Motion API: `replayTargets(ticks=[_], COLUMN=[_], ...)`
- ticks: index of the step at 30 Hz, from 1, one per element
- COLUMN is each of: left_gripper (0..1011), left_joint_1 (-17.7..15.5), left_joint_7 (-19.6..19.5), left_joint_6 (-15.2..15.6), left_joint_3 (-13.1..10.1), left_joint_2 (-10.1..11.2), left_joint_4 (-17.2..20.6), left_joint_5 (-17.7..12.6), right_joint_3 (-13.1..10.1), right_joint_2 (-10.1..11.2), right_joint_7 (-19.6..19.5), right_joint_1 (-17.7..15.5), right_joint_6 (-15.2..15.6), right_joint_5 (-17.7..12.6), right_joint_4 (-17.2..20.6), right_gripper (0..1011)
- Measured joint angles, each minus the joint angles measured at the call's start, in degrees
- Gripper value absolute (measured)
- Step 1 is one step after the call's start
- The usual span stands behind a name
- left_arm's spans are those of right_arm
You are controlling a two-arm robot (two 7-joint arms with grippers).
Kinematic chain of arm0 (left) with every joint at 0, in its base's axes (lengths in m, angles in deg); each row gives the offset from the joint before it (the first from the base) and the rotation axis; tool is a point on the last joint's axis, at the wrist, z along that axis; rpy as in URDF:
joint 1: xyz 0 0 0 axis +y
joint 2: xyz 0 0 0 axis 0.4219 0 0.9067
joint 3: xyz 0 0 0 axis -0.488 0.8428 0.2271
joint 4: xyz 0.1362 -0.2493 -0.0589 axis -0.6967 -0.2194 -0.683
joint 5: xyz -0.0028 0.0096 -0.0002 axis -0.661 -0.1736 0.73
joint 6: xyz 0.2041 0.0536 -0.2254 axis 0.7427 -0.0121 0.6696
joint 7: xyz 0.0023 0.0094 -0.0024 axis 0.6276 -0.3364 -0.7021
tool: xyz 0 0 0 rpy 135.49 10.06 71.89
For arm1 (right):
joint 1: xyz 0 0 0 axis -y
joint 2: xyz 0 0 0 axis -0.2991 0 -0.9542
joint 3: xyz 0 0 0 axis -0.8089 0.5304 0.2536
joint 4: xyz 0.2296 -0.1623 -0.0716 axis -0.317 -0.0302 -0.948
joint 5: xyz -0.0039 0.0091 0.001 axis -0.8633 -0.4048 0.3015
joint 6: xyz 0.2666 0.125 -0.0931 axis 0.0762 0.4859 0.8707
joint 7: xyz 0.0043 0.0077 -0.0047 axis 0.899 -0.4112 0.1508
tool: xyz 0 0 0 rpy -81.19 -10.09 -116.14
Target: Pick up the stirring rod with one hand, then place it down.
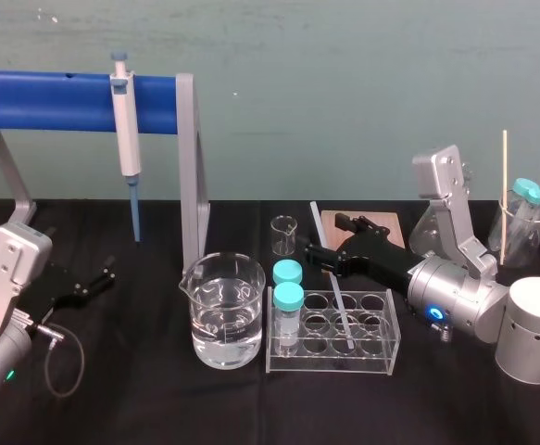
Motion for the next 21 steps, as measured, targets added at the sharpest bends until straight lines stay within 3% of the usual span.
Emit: replayTargets(ticks=[3,16,18,19,21], left_gripper=[1000,1000,1000,1000,1000], left_joint_1=[0.00,0.00,0.00,0.00,0.00], left_joint_7=[0.00,0.00,0.00,0.00,0.00], left_joint_6=[0.00,0.00,0.00,0.00,0.00], left_joint_3=[0.00,0.00,0.00,0.00,0.00], left_joint_2=[0.00,0.00,0.00,0.00,0.00], left_joint_4=[0.00,0.00,0.00,0.00,0.00], left_joint_5=[0.00,0.00,0.00,0.00,0.00], right_joint_3=[0.00,0.00,0.00,0.00,0.00], right_joint_2=[0.01,0.07,0.07,0.07,0.07], right_joint_7=[-0.01,-0.03,-0.03,-0.03,-0.03], right_joint_1=[-0.01,-0.01,-0.01,-0.01,-0.01], right_joint_6=[0.00,0.04,0.04,0.05,0.06], right_joint_5=[-0.02,-0.13,-0.13,-0.15,-0.16], right_joint_4=[0.01,0.06,0.06,0.08,0.09], right_gripper=[863,449,449,333,286])
